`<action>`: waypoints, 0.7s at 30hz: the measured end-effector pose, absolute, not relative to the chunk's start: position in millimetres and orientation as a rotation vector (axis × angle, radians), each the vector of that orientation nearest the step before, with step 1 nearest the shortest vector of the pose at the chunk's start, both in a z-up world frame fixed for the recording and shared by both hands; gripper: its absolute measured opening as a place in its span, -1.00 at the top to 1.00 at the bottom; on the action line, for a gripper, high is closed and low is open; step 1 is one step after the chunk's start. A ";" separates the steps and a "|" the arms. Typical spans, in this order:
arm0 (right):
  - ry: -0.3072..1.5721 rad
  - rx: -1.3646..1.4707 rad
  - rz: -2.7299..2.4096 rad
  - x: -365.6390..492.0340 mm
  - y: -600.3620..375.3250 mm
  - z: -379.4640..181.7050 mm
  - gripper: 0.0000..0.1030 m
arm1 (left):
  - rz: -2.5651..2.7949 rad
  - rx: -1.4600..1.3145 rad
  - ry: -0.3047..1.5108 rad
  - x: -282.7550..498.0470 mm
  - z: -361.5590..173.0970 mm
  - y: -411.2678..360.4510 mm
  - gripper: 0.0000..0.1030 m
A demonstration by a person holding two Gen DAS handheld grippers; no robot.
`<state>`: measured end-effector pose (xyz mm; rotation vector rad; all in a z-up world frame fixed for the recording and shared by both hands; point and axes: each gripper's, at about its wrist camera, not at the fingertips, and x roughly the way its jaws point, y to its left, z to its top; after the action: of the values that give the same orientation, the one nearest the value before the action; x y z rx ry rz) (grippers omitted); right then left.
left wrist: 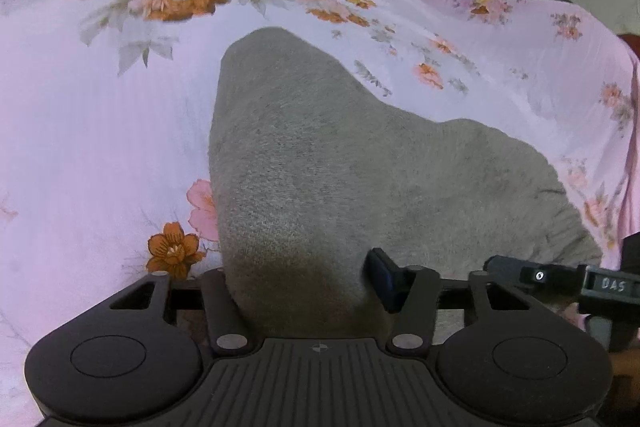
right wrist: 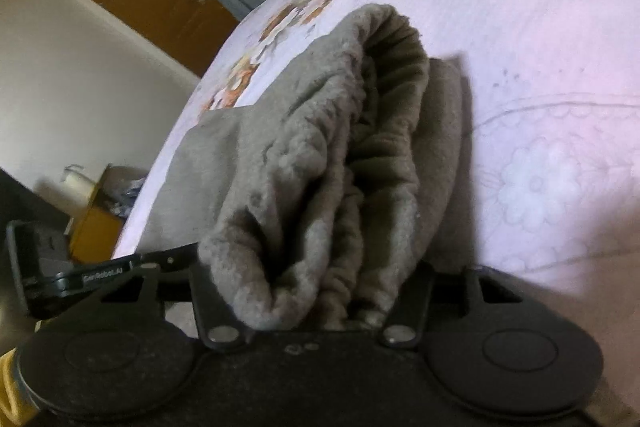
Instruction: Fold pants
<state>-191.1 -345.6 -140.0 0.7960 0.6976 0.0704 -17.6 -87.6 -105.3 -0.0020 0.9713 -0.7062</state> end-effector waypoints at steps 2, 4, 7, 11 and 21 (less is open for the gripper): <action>0.659 0.820 0.078 -198.5 -342.1 -133.3 -0.08 | -0.701 0.034 0.926 -25.8 -95.8 -88.2 0.20; 0.620 0.850 0.096 -203.8 -341.6 -124.8 -0.07 | -0.702 0.047 0.891 -32.5 -86.2 -87.2 0.32; 0.576 0.860 0.132 -207.9 -337.7 -106.8 -0.07 | -0.709 0.055 0.836 -40.3 -68.6 -85.1 0.53; 0.515 0.877 0.176 -210.5 -334.5 -84.5 -0.07 | -0.709 0.046 0.801 -43.5 -51.4 -84.2 0.54; 0.395 0.841 0.231 -200.2 -346.8 -34.1 -0.07 | -0.700 0.033 0.655 -32.8 3.2 -91.5 0.54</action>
<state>-200.2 -346.8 -34.1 0.8406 0.3948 0.2307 -32.8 -91.5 3.2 0.0325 0.6546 -0.7003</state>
